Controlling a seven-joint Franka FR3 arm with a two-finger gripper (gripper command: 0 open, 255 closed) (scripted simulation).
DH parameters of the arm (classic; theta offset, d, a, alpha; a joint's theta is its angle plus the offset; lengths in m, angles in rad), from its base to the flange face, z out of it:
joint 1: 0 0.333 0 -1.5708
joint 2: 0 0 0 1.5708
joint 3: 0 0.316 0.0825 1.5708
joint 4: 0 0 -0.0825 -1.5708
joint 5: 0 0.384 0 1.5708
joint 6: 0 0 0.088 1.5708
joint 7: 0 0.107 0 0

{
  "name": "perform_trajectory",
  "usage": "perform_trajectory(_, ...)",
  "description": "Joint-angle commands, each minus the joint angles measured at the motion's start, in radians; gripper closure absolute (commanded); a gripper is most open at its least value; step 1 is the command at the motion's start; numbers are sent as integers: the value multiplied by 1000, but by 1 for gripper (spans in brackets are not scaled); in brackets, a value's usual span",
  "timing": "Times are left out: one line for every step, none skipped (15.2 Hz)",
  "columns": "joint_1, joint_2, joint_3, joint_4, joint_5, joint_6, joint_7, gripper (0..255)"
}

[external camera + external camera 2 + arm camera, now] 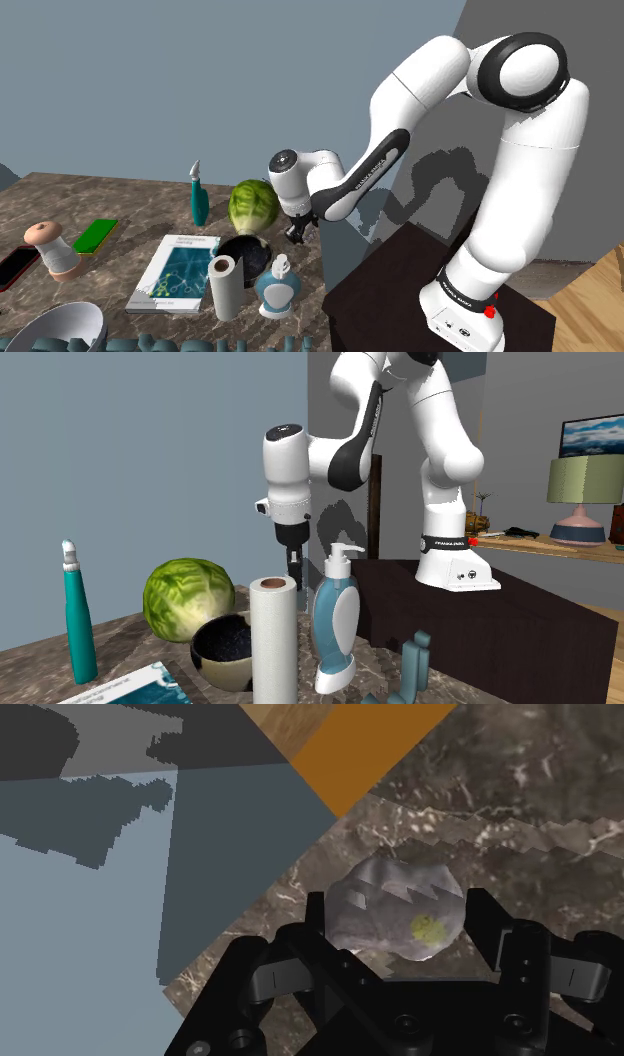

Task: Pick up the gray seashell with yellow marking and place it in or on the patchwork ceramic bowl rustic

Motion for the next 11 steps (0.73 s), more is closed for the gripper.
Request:
perform_trajectory(-7,-28,13,-2,29,-15,-23,255)
perform_trajectory(-11,-42,19,-3,43,-22,-35,255)
perform_trajectory(-15,-56,24,-4,57,-29,-47,255)
perform_trajectory(-18,-70,30,-5,72,-36,-59,255)
perform_trajectory(-21,-85,35,-5,86,-44,-71,255)
perform_trajectory(-24,-99,40,-6,100,-52,-83,255)
perform_trajectory(-27,-113,44,-6,114,-59,-95,255)
perform_trajectory(-30,-127,48,-5,127,-67,-107,255)
perform_trajectory(-32,-140,52,-5,141,-76,-119,255)
perform_trajectory(-34,-154,55,-4,155,-84,-131,255)
perform_trajectory(-36,-168,59,-3,168,-92,-143,255)
